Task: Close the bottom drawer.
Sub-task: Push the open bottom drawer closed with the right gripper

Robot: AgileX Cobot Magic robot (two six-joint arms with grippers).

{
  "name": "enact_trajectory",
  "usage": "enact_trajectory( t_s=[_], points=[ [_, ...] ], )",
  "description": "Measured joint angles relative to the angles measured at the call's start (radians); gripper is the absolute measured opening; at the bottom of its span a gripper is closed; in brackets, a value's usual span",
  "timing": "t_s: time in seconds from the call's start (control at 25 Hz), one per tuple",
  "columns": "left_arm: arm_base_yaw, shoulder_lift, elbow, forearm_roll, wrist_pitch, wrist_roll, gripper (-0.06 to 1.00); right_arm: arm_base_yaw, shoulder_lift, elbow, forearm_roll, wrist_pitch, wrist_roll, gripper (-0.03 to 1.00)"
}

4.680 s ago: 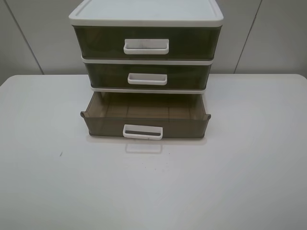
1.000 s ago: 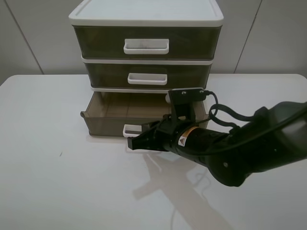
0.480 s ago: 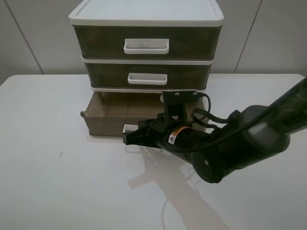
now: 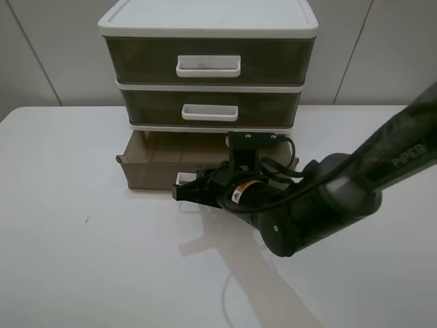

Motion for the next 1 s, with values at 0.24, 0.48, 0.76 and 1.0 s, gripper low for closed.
enact_trajectory(
  t_s=[0.24, 0.48, 0.76, 1.0],
  points=[
    [0.000, 0.000, 0.000, 0.000, 0.000, 0.000, 0.72, -0.008, 0.020, -0.010, 0.042, -0.047, 0.000, 0.02],
    [0.000, 0.000, 0.000, 0.000, 0.000, 0.000, 0.72, -0.027, 0.025, -0.010, 0.098, -0.108, 0.000, 0.02],
    [0.000, 0.000, 0.000, 0.000, 0.000, 0.000, 0.72, -0.033, 0.047, -0.031, 0.142, -0.138, -0.002, 0.02],
    [0.000, 0.000, 0.000, 0.000, 0.000, 0.000, 0.72, -0.034, 0.092, -0.094, 0.143, -0.129, -0.002, 0.02]
  ],
)
